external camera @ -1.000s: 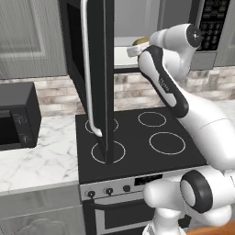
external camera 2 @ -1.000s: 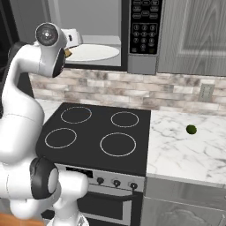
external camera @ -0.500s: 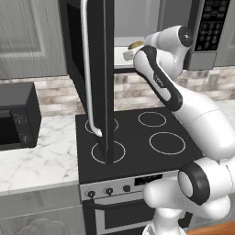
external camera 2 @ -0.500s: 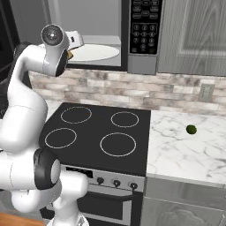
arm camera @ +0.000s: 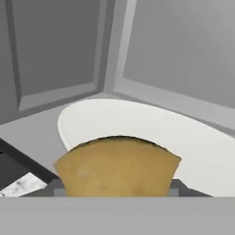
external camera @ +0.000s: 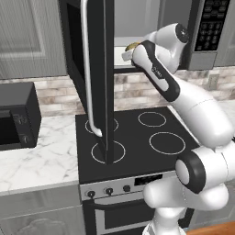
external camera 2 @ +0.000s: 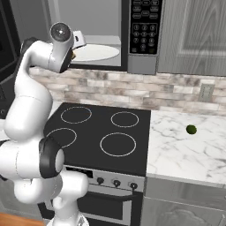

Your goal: Place the sponge inside the microwave to prepare for sanitizing.

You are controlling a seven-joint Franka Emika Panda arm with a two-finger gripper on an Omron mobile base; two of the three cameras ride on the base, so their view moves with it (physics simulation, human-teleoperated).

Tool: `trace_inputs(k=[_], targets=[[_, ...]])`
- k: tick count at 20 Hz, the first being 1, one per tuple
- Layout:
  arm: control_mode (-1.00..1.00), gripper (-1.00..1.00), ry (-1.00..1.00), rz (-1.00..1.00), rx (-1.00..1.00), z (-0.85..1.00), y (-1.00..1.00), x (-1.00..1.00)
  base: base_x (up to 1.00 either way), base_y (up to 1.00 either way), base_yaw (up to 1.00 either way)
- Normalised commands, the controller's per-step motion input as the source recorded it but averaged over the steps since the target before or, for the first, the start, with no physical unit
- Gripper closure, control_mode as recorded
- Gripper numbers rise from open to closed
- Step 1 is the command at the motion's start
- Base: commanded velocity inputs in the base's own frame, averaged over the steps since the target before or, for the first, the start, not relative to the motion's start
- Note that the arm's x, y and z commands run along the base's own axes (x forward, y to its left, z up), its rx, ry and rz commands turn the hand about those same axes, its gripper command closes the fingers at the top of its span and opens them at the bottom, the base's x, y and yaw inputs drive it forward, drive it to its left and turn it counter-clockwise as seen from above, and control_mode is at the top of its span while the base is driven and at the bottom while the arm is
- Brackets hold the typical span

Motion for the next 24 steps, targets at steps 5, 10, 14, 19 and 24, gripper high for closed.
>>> trace_inputs(k=[5, 10, 14, 19, 24], targets=[[-1.00, 1.00, 0.05, 0.07, -0.03, -0.03, 0.00, 0.24, 0.00, 0.00, 0.00], [-1.00, 1.00, 0.06, 0.06, -0.07, -0.04, 0.00, 0.27, 0.00, 0.00, 0.00], [-1.00, 1.00, 0.04, 0.04, -0.06, -0.02, 0.00, 0.30, 0.00, 0.00, 0.00], [-1.00, 1.00, 0.00, 0.03, -0.01, 0.00, 0.01, 0.29, 0.00, 0.00, 0.00], [-1.00, 1.00, 0.00, 0.01, 0.00, -0.04, 0.04, 0.27, 0.00, 0.00, 0.00]])
